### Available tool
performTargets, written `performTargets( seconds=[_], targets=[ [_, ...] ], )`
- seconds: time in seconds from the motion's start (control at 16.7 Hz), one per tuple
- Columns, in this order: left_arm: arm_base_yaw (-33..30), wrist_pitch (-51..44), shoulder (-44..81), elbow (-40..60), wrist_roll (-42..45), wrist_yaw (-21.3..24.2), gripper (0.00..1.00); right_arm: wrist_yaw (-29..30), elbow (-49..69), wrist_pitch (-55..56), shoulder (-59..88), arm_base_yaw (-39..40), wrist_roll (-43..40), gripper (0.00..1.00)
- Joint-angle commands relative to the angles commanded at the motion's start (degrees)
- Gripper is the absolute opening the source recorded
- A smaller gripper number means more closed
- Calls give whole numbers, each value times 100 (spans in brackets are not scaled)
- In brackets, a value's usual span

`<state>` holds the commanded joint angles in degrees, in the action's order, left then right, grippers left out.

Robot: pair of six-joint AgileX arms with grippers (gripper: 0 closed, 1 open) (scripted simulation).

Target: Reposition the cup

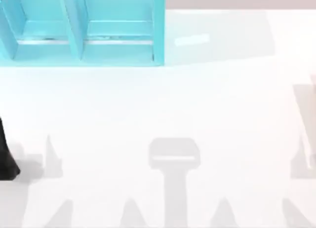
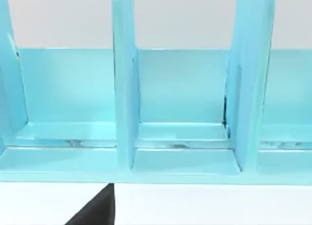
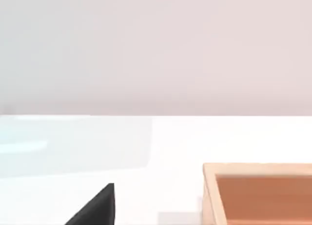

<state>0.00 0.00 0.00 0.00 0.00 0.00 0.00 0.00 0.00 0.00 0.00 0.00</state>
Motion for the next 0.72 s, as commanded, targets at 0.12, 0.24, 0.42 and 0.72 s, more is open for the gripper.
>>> performTargets(
  seconds=[0.12,0.24,0.42,0.72],
  targets=[
    [0,-6,6,6,0,0,100,0,0,0,0,0,0,100],
    [-10,-190,192,193,-6,9,100,0,0,0,0,0,0,100],
    [-28,-891,924,922,-24,21,100,0,0,0,0,0,0,100],
    [-61,-2854,3339,2926,-24,6,100,0,0,0,0,0,0,100]
  ],
)
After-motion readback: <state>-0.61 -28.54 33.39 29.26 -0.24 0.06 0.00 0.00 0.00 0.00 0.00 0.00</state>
